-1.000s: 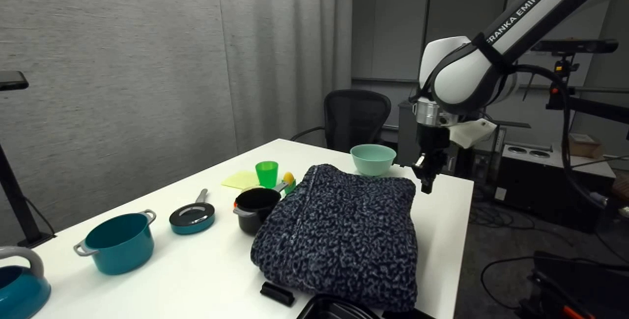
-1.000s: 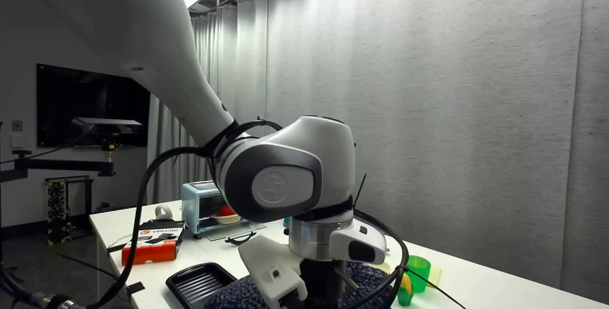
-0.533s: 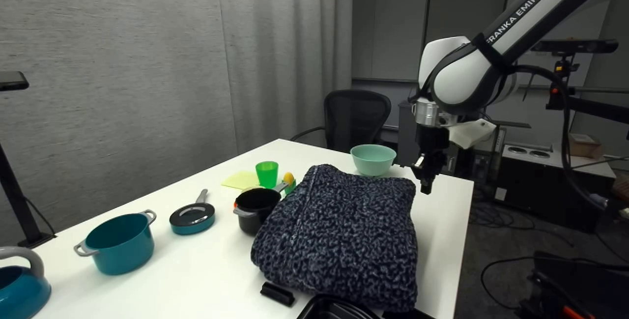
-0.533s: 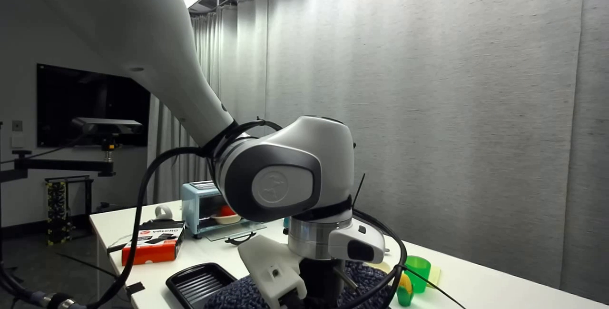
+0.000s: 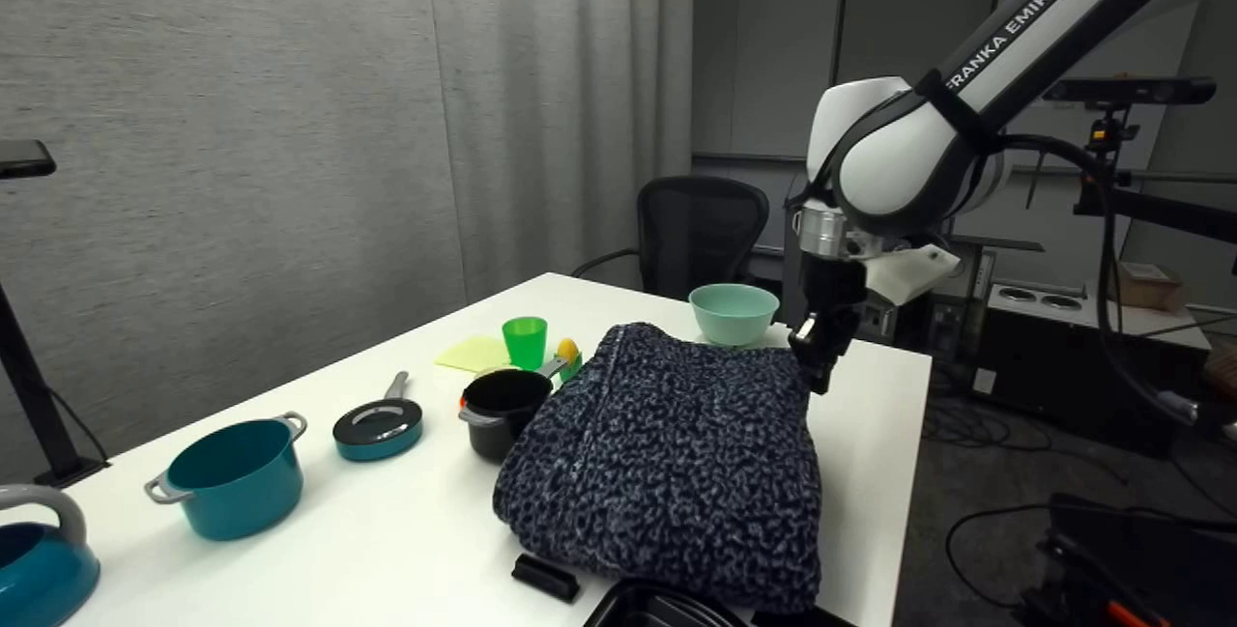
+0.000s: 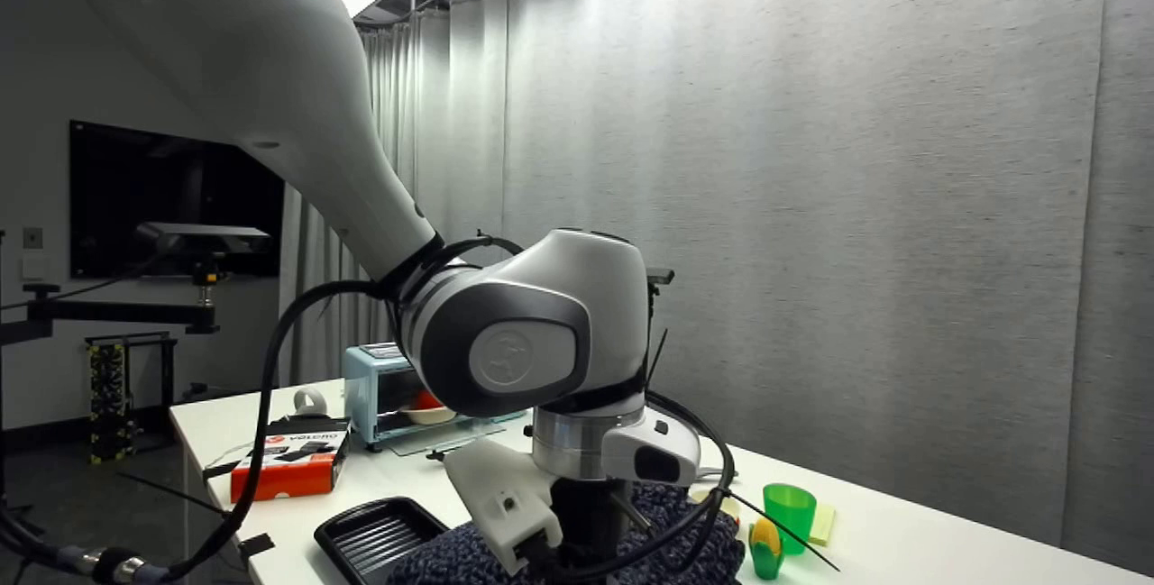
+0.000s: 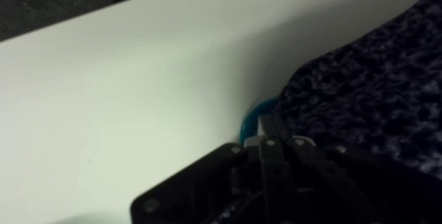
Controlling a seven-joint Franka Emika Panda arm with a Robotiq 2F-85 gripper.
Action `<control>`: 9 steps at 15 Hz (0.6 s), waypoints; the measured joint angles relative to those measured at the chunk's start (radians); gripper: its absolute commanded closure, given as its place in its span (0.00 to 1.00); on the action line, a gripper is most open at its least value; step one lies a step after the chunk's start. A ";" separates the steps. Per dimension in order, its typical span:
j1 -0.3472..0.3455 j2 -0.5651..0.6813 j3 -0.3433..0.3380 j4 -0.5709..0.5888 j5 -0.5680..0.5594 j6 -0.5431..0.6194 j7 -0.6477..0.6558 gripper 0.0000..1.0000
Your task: Push the fleece blanket to the left
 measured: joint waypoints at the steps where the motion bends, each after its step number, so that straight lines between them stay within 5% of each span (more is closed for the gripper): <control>1: 0.011 0.005 0.015 0.000 0.009 0.013 0.006 1.00; 9: 0.099 0.071 0.118 0.048 0.055 0.098 0.069 1.00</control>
